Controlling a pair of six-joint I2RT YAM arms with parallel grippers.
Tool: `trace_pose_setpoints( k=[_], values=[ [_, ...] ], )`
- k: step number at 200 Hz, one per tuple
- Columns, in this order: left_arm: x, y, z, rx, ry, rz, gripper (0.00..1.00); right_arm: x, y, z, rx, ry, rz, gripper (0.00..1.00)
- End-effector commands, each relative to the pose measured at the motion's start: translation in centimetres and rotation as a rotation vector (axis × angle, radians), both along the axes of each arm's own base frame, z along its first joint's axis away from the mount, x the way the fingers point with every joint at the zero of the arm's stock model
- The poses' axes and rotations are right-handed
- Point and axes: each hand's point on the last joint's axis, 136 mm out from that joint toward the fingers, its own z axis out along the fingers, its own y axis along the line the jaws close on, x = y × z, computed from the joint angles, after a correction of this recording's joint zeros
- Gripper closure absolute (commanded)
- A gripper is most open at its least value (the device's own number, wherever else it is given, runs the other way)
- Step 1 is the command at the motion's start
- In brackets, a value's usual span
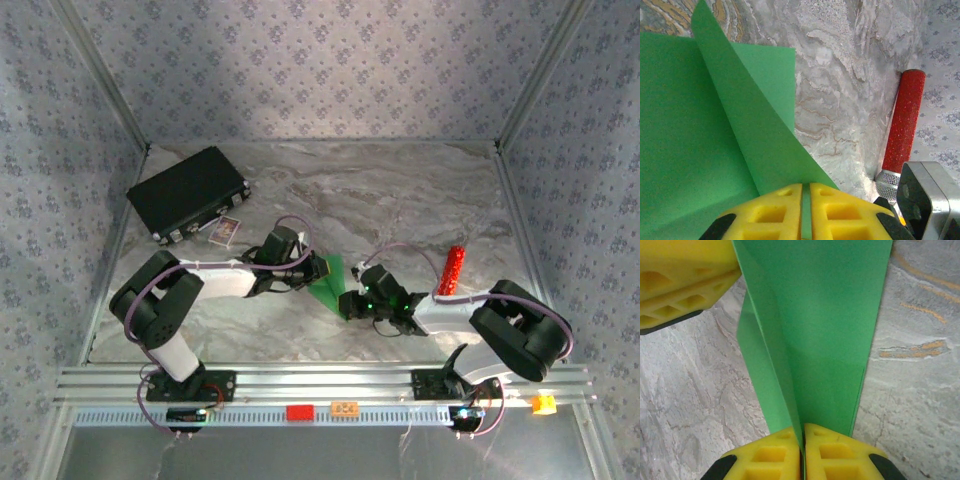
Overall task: Fold a paper plane with a square sheet of paper (pick it up from the middle)
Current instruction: Fourth fold the wing at the center of the table.
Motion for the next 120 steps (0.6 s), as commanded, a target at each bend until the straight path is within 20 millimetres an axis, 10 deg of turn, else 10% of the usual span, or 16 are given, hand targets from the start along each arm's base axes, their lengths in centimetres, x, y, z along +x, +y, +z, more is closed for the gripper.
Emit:
trace_pose_setpoints(
  k=[1,59,120],
  values=[
    [0.1,0.0,1.2,-0.004,-0.033,0.006,0.87,-0.2,-0.3,-0.2,0.029,0.029,-0.011,0.88],
    [0.3,2.0,0.8,0.042,-0.034,0.071,0.88,-0.3,-1.0,-0.6,0.07,0.054,-0.041,0.88],
    [0.0,-1.8,2.0,-0.091,-0.044,-0.064,0.93,-0.2,-1.1,-1.0,0.112,0.089,-0.065,0.88]
  ],
)
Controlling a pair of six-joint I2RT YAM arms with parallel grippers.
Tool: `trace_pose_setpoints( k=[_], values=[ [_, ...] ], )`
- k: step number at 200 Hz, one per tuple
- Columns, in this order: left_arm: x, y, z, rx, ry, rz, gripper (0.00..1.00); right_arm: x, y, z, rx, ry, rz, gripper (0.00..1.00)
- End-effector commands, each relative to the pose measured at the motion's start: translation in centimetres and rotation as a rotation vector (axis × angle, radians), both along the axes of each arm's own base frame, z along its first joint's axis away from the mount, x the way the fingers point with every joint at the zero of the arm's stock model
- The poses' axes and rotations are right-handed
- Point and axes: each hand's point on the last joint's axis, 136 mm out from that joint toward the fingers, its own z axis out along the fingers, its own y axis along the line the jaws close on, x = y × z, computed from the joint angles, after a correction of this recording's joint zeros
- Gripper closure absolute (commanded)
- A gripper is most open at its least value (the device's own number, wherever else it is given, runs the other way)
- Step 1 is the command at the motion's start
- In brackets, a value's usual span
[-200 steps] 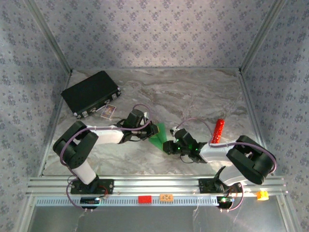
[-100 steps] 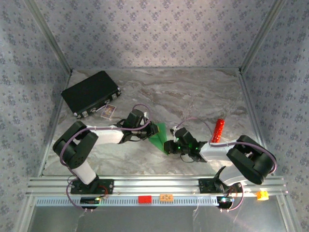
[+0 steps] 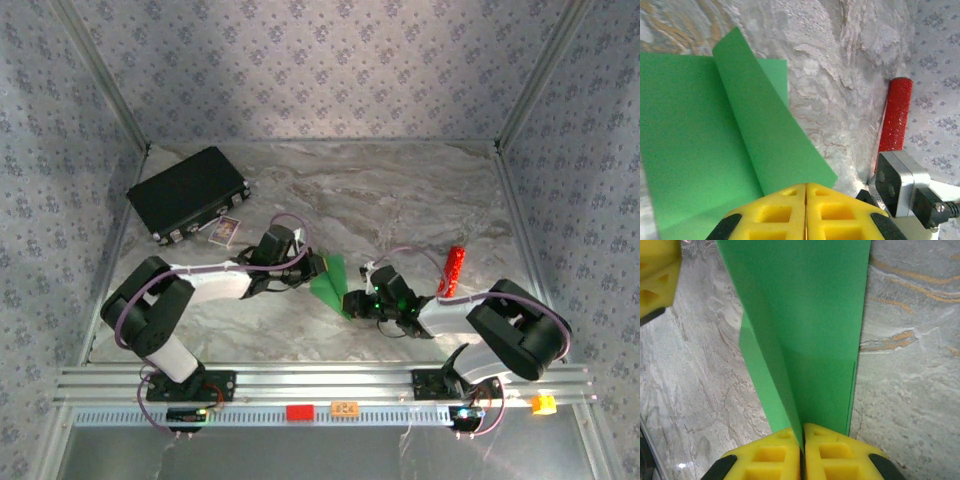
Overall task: Fold a paper plane with a square sheet of paper (pick it up from the middle)
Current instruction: Fourth fold the wing at the center of the table.
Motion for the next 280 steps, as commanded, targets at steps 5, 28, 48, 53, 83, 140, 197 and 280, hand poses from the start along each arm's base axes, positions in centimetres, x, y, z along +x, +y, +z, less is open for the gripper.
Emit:
trace_pose_setpoints(
  k=[5,28,48,53,83,140,197,280],
  values=[
    [-0.3,-2.4,0.7,-0.074,-0.01,-0.09,0.93,-0.3,-0.3,-0.8,0.013,0.043,-0.012,0.88],
    [-0.6,-3.4,0.0,-0.078,0.012,-0.116,0.93,-0.4,-0.2,-0.8,0.025,0.052,-0.012,0.88],
    [-0.5,-3.8,-0.2,-0.088,0.015,-0.118,0.93,-0.4,-0.2,-0.9,0.028,0.06,-0.011,0.88],
    [-0.4,-3.9,-0.3,-0.087,0.016,-0.119,0.93,-0.5,-0.2,-0.9,0.028,0.063,-0.012,0.87],
    [-0.2,-3.9,-1.1,-0.063,0.026,-0.111,0.93,-0.4,-0.2,-0.9,0.033,0.071,-0.017,0.85],
    [0.0,-3.7,-2.1,-0.041,0.038,-0.096,0.94,-0.3,0.1,-0.7,0.031,0.088,-0.008,0.83],
    [0.1,-3.7,-2.7,-0.022,0.044,-0.093,0.94,-0.4,-0.2,-1.0,0.024,0.107,-0.014,0.89],
    [0.4,-3.7,-3.4,0.01,0.046,-0.093,0.95,-0.5,-0.5,-1.3,0.018,0.146,-0.012,0.91]
  ],
)
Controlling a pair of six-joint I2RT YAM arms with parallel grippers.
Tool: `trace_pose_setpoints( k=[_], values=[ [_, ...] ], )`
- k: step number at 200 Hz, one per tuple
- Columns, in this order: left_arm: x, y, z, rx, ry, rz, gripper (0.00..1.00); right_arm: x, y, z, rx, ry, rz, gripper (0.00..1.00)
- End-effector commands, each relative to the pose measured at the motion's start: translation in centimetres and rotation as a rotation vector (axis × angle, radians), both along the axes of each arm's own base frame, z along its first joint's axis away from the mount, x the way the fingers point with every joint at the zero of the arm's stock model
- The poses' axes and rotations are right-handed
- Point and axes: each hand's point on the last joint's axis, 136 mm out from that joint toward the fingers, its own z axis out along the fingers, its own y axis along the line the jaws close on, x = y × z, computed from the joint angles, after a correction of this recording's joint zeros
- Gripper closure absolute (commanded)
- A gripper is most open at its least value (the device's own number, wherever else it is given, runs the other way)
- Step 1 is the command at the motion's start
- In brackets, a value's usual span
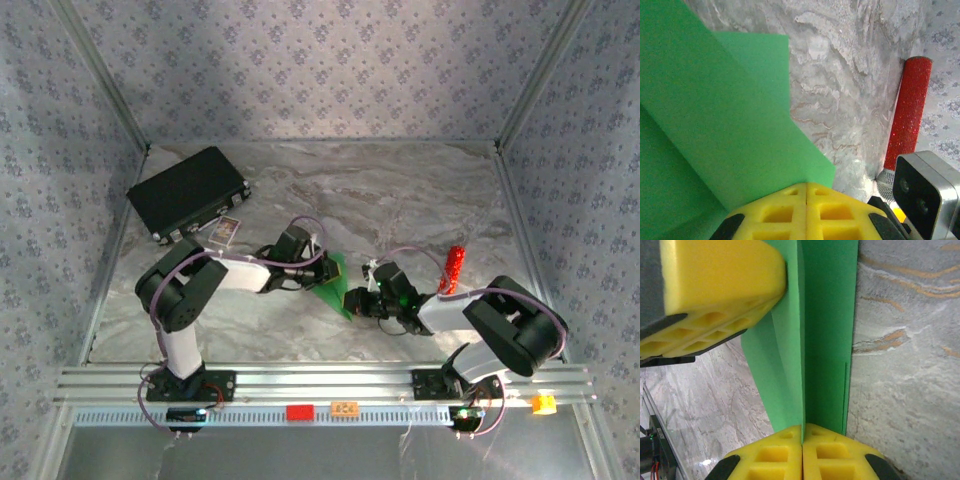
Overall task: Fold a paper plane with a square sheet of paper (pick it up from the middle)
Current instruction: Fourth fold the wing at the center of the table.
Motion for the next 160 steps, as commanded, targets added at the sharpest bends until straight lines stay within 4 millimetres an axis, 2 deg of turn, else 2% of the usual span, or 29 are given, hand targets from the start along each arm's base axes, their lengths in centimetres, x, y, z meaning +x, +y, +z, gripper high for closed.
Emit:
trace_pose_setpoints(
  k=[1,160],
  values=[
    [0.3,-0.4,-0.3,0.019,-0.017,-0.009,0.95,-0.7,-0.5,-1.2,-0.033,0.069,0.003,0.91],
    [0.2,0.1,-2.1,0.079,0.01,-0.01,0.96,-0.8,-0.7,-2.3,-0.044,0.141,-0.005,0.94]
  ],
)
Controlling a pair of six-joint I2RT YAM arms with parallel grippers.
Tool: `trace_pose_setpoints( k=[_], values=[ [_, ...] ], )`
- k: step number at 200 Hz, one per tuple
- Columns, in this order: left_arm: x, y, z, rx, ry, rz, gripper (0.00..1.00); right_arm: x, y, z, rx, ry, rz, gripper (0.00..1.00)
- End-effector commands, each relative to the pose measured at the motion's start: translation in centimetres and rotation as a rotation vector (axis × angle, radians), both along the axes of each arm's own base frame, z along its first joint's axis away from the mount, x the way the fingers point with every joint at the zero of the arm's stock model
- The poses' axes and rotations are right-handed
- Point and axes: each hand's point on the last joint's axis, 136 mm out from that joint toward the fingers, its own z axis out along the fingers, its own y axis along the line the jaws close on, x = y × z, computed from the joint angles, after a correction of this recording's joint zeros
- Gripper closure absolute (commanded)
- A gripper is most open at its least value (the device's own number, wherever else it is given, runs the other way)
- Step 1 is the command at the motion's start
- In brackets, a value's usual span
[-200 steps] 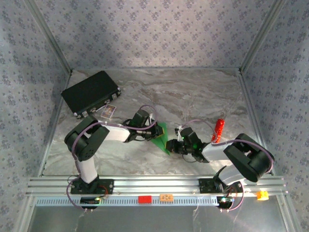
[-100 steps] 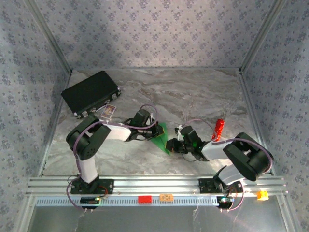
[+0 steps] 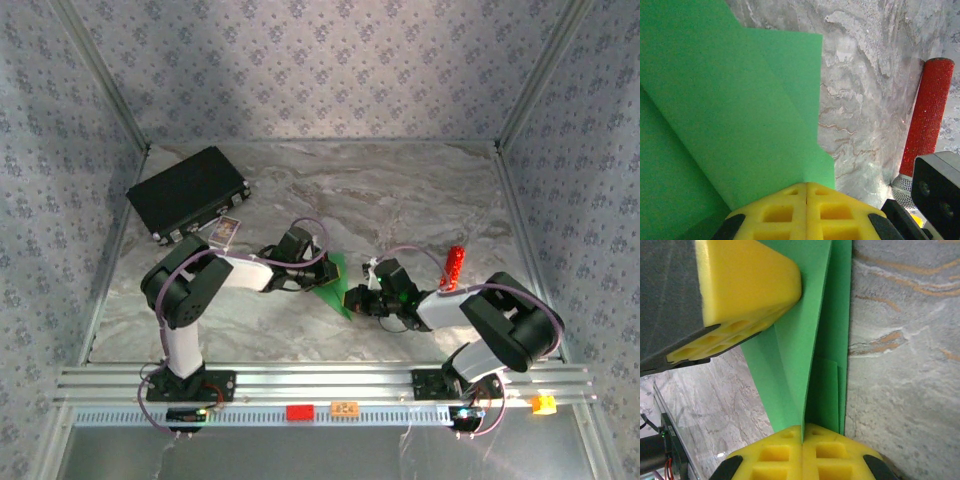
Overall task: Fold a paper plane with a square sheet of paper (pick it up from the middle)
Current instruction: Fourth fold the wing at the center of the table.
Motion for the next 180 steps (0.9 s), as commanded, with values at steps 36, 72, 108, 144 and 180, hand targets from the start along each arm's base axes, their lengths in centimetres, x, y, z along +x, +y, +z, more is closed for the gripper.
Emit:
trace_pose_setpoints(
  k=[36,72,108,144,180],
  values=[
    [0.0,0.0,-1.1,0.051,0.004,-0.02,0.96,-0.8,-0.8,-2.0,-0.065,0.086,-0.012,0.94],
    [-0.3,0.4,-1.8,0.077,0.021,-0.019,0.97,-0.9,-0.8,-2.1,-0.067,0.094,-0.01,0.94],
    [-0.3,0.2,-1.9,0.076,0.027,-0.029,0.97,-0.9,-0.7,-1.9,-0.061,0.099,-0.007,0.93],
    [-0.6,0.8,-2.4,0.104,0.039,-0.026,0.98,-0.9,-0.5,-1.3,-0.051,0.093,-0.001,0.91],
    [-0.7,0.7,-2.5,0.105,0.042,-0.029,0.98,-1.5,-0.4,-0.5,-0.058,0.088,0.033,0.87]
  ],
)
